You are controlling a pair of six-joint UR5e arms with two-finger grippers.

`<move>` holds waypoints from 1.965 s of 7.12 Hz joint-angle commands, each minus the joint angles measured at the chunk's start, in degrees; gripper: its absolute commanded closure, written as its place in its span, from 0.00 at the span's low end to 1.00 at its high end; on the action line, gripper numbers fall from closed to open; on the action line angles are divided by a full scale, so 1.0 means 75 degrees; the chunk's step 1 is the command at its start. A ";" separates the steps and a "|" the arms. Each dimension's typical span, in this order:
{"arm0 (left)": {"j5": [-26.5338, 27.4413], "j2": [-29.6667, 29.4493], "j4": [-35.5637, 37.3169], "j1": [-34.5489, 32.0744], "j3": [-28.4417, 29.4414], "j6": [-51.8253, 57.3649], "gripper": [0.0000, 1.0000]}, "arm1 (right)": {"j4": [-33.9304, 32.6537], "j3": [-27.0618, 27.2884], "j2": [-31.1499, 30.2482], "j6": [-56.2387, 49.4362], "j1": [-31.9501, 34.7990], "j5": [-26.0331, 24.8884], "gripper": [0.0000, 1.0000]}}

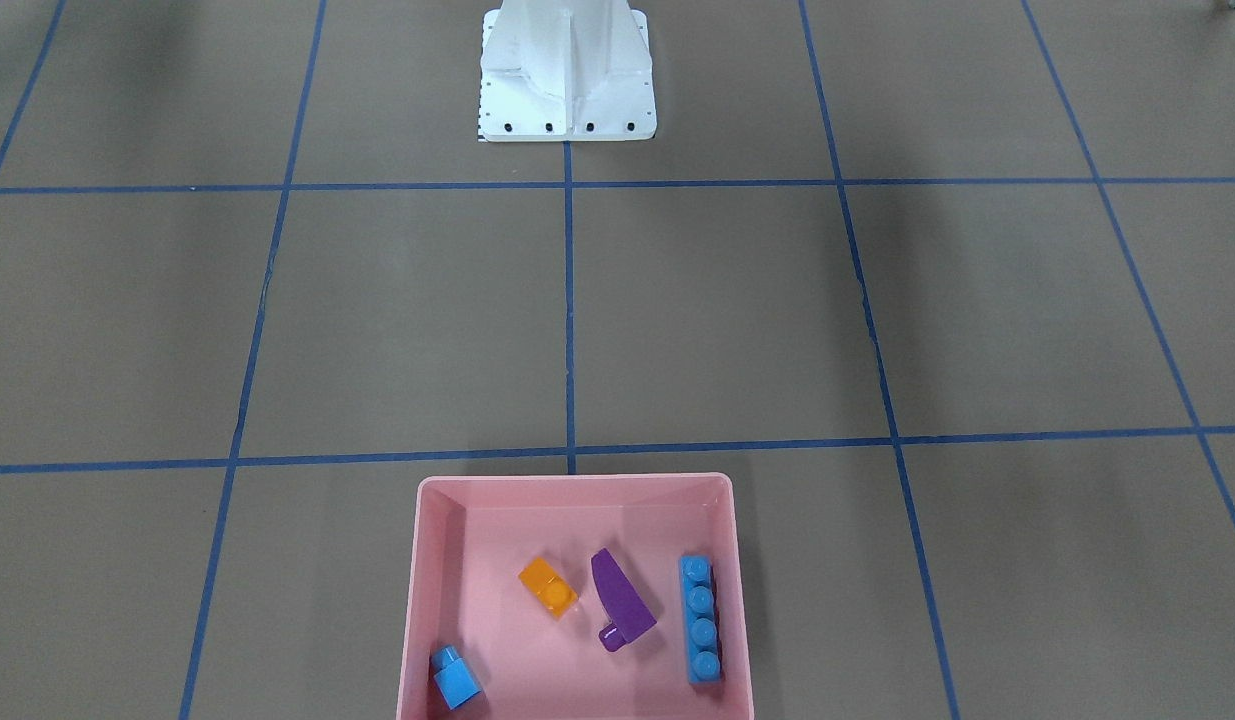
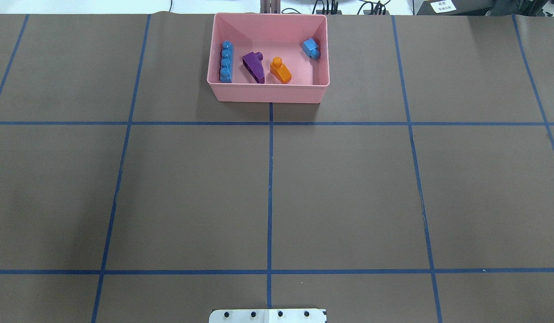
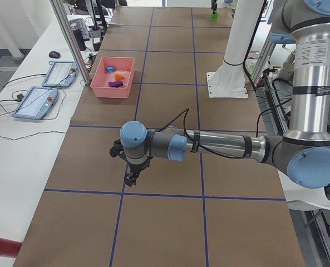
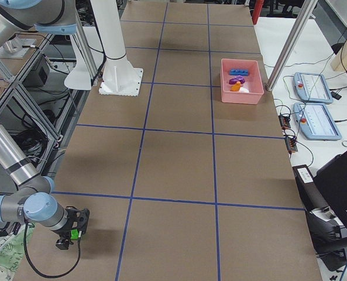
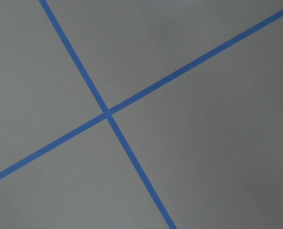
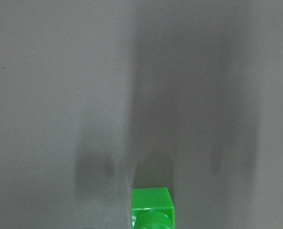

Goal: Put all blocks into box

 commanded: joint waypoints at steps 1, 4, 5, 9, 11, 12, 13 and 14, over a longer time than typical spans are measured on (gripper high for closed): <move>0.0000 -0.0010 -0.0003 0.0000 -0.0024 0.0000 0.00 | 0.0013 -0.0345 0.0168 -0.0263 -0.0001 0.0042 0.05; 0.0012 -0.0010 -0.0003 0.0000 -0.0106 -0.0012 0.00 | 0.0002 -0.0345 0.0226 -0.0263 -0.0001 0.0206 0.67; 0.0012 -0.0010 -0.0003 0.0000 -0.0106 -0.0012 0.00 | 0.0002 -0.0345 0.0238 -0.0275 -0.0001 0.0241 0.68; 0.0000 -0.0010 -0.0003 0.0000 -0.0106 -0.0012 0.00 | 0.0002 -0.0322 0.0553 -0.0322 -0.0001 0.0253 1.00; 0.0000 0.0001 -0.0003 0.0000 -0.0106 -0.0012 0.00 | -0.0022 -0.0217 0.0892 -0.0299 0.0011 0.0253 1.00; 0.0000 0.0001 -0.0003 0.0000 -0.0106 -0.0012 0.00 | -0.0091 -0.0123 0.1184 -0.0194 0.0023 0.0334 1.00; 0.0000 0.0001 -0.0003 0.0000 -0.0094 -0.0012 0.00 | -0.0695 0.0191 0.1501 -0.0158 0.0023 0.0532 1.00; 0.0012 0.0001 0.0008 0.0000 -0.0083 -0.0012 0.00 | -0.1931 0.1087 0.1712 -0.0158 0.0069 0.0580 1.00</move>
